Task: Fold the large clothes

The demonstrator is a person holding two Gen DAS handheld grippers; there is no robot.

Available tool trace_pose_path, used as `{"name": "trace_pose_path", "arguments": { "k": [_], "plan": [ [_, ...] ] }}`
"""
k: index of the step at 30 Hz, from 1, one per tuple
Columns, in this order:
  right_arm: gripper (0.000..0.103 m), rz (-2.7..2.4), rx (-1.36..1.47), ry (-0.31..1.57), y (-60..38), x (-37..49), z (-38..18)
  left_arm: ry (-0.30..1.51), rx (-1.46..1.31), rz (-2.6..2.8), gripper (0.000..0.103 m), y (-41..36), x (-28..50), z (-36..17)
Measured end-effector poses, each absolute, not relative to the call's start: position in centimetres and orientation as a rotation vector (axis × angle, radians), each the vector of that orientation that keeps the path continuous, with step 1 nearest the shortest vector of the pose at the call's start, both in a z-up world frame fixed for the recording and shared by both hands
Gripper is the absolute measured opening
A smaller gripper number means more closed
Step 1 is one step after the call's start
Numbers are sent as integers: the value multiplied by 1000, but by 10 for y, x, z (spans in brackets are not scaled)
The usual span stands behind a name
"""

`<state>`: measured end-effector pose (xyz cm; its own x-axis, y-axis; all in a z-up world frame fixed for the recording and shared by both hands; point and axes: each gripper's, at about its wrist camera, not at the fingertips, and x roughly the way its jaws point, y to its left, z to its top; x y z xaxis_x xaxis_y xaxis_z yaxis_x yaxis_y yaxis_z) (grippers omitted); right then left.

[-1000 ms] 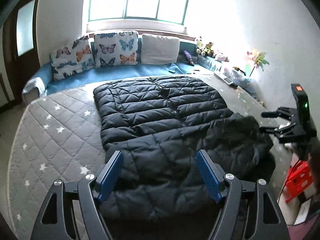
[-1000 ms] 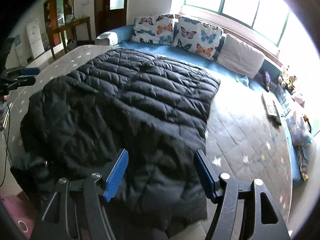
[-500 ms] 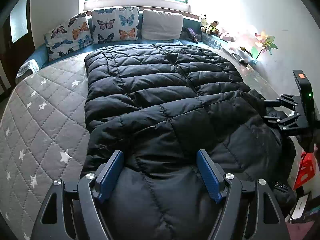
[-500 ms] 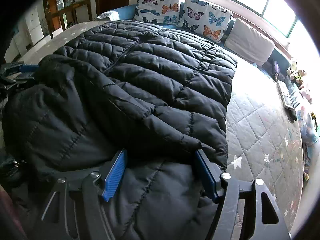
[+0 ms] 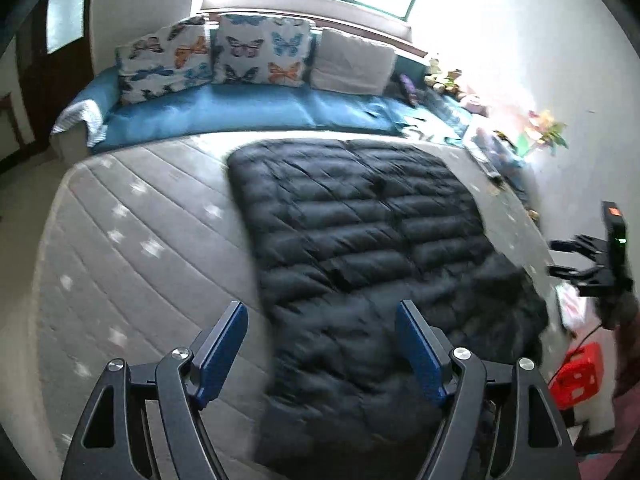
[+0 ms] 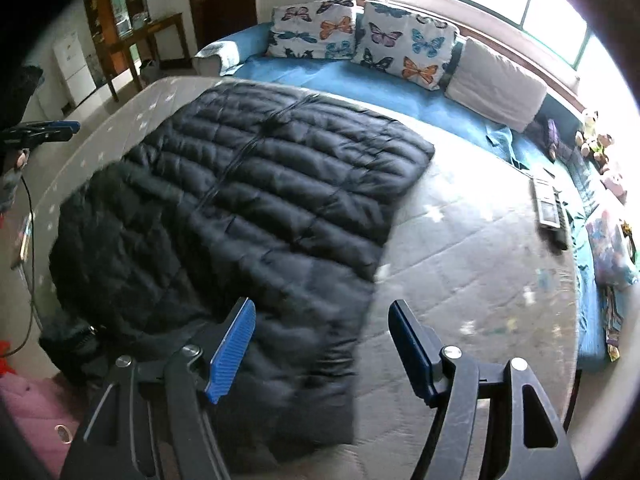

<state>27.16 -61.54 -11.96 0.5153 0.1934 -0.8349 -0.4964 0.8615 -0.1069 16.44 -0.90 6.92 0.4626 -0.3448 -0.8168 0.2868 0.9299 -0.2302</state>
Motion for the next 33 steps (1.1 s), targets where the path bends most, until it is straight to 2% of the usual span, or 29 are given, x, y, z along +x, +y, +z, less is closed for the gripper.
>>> {"name": "trace_pose_path", "arguments": {
  "k": [5,8,11,22,33],
  "plan": [
    [75,370,-346,1023,-638,322,-91,1090,-19,-275,81,18,230,87],
    [76,359,-321,1063,-644,356,-89,1099,68,-226,81,19,263,87],
    [76,373,-282,1078,-643,390,-98,1111,24,-255,81,20,298,77],
    [76,452,99,1134,-654,503,-184,1145,-289,-336,81,25,397,0],
    [76,576,342,1084,-667,543,-220,1185,-469,-327,79,35,447,-66]
  ]
}}
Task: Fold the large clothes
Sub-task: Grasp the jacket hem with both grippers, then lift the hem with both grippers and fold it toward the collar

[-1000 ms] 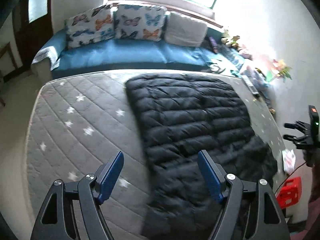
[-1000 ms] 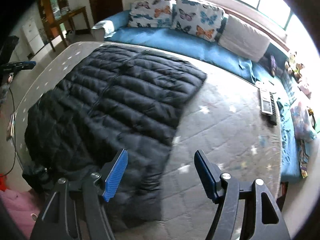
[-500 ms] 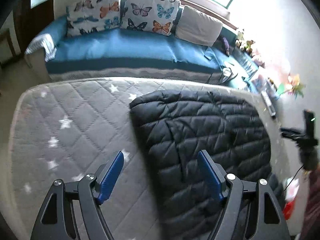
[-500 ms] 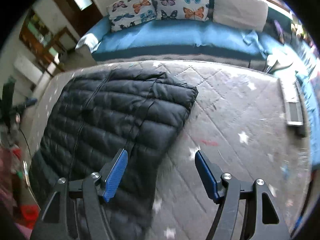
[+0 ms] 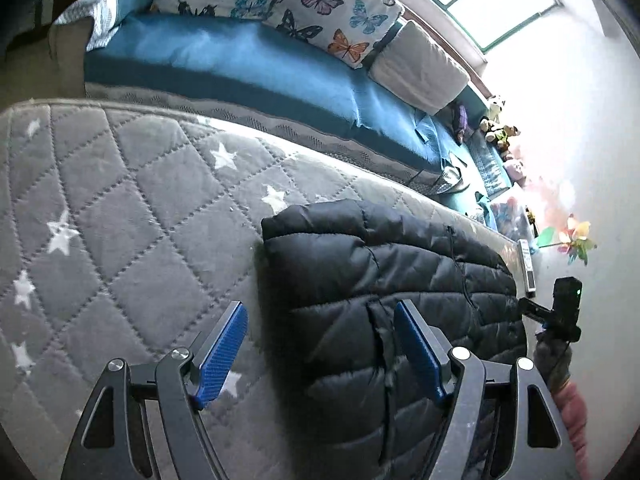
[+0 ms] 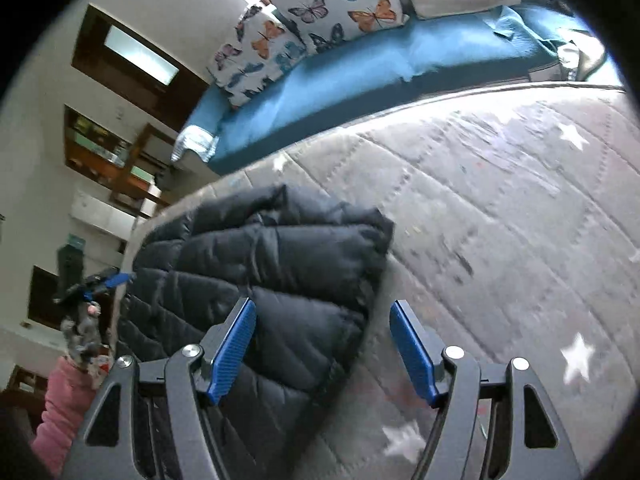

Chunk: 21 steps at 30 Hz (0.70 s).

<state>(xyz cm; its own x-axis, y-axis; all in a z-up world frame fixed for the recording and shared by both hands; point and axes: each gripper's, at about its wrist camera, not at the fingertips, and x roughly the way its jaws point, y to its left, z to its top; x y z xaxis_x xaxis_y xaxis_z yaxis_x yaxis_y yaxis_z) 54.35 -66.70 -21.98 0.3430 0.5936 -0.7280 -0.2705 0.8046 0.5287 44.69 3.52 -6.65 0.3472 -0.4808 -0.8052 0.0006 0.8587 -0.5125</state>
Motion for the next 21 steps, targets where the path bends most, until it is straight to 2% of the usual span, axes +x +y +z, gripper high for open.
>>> {"name": "trace_pose_path", "arguments": {
  "k": [4,6,7,9,11,12,14,21],
  "plan": [
    [70,583,354,1059,-659,549,-221,1214,-474,-327,76,26,461,-88],
    [57,575,329,1055,-655,550,-220,1185,-463,-337,75,19,466,-91],
    [54,570,328,1057,-654,550,-221,1183,-473,-351,67,16,469,-92],
    [40,577,354,1075,-656,552,-222,1180,-487,-345,61,11,474,-95],
    [33,574,357,1082,-656,551,-221,1178,-474,-345,35,4,475,-93],
    [29,577,354,1072,-655,548,-217,1174,-466,-343,32,1,474,-92],
    [25,592,357,1048,-655,542,-205,1146,-443,-343,18,-2,470,-81],
    [20,663,254,939,-647,493,-133,1029,-400,-422,15,-7,431,0]
  ]
}}
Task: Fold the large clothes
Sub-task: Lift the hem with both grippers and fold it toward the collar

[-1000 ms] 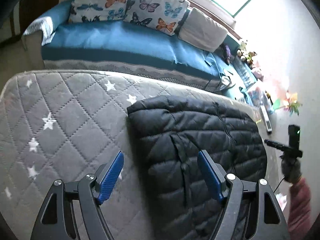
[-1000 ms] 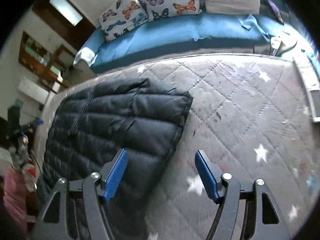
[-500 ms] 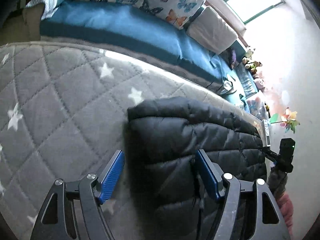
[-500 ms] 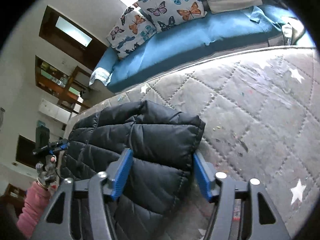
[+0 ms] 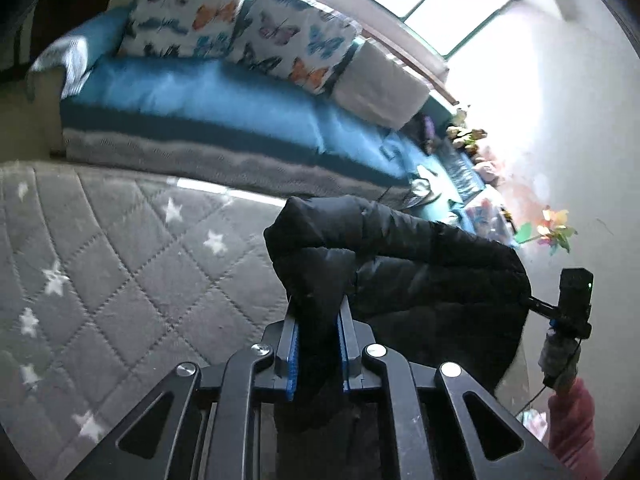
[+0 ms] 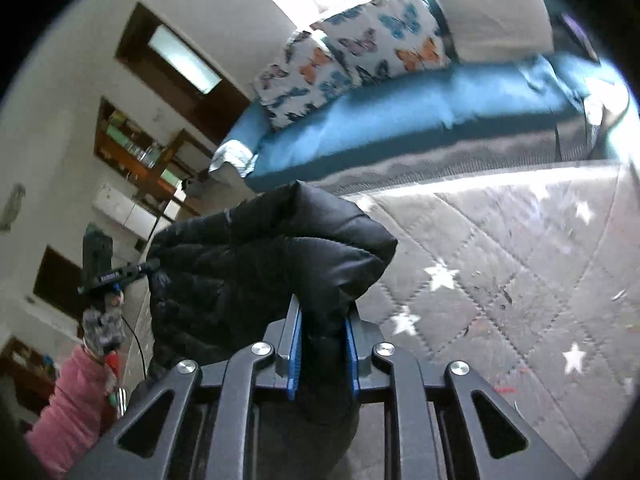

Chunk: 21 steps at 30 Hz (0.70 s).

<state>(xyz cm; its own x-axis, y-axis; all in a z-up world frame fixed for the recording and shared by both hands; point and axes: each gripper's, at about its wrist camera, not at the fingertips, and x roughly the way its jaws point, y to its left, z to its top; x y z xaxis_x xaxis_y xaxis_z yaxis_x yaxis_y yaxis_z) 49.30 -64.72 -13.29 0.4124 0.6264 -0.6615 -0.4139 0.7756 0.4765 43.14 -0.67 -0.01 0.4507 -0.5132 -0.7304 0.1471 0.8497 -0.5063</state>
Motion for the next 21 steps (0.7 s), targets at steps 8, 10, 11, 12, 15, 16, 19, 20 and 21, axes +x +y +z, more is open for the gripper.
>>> {"name": "trace_pose_path", "arguments": {
  "k": [8,10,11,12,15,16,19,20,21],
  "plan": [
    [19,696,153,823,-646,412,-70,902,-353,-479,15,-4,339,86],
    [19,701,122,794,-648,389,-58,874,-347,-486,15,4,309,103],
    [19,709,105,778,-649,380,-54,861,-345,-489,15,7,294,111],
    [19,715,82,759,-646,369,-49,847,-346,-492,15,8,279,118],
    [19,723,40,710,-643,338,-38,793,-344,-507,14,12,226,137],
    [19,723,14,688,-642,326,-36,778,-345,-511,14,14,209,140],
    [19,729,-26,653,-641,292,-34,738,-360,-523,14,17,151,148],
    [19,735,-37,642,-641,280,-34,725,-363,-527,14,19,133,148],
    [19,738,-49,631,-640,269,-33,715,-363,-529,14,22,118,148]
  ]
}}
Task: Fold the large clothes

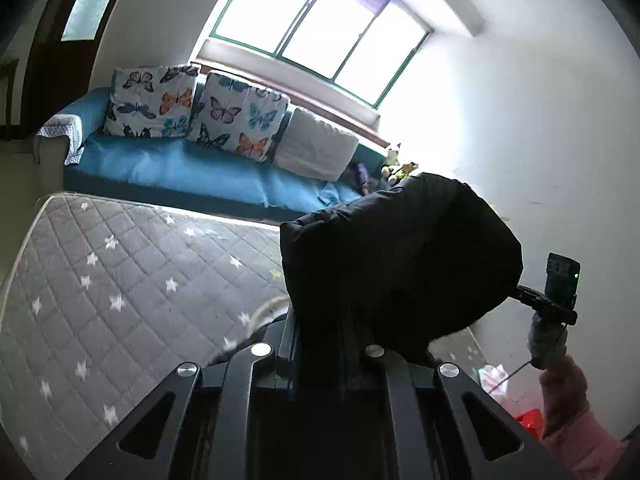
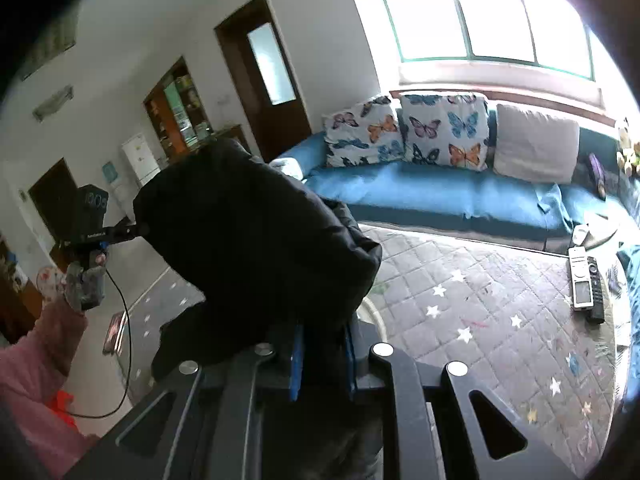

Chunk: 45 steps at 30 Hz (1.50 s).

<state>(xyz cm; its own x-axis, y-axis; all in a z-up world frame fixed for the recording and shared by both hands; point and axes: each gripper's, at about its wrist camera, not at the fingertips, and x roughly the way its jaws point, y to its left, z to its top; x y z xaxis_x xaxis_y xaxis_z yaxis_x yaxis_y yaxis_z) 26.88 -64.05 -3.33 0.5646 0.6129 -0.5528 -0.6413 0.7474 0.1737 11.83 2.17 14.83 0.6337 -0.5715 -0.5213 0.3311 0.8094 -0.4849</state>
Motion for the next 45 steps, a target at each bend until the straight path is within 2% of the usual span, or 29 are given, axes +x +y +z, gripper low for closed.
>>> {"name": "trace_pose_path", "arguments": {
  "k": [6,12,19,25,28,32,38,41,45],
  "plan": [
    [19,765,-104,556,-643,203,-46,661,-408,-530,14,38,4,125],
    [19,769,-74,553,-656,161,-80,673,-486,-496,14,55,-87,66],
    [19,736,-39,626,-663,126,-154,746,-582,-464,14,63,-135,-16],
    [20,705,-129,672,-651,123,-196,807,-625,-363,11,86,-155,-54],
    [20,697,-193,662,-647,124,-199,805,-628,-283,10,107,-175,-49],
    [20,695,-240,660,-648,116,-205,755,-628,-241,11,116,-192,-7],
    [21,679,-280,671,-645,105,-219,696,-502,-380,12,50,-169,68],
    [21,678,-293,672,-645,102,-222,735,-497,-459,13,8,-135,79],
    [21,666,-327,669,-642,99,-224,817,-474,-508,13,-39,-82,66]
  ]
}}
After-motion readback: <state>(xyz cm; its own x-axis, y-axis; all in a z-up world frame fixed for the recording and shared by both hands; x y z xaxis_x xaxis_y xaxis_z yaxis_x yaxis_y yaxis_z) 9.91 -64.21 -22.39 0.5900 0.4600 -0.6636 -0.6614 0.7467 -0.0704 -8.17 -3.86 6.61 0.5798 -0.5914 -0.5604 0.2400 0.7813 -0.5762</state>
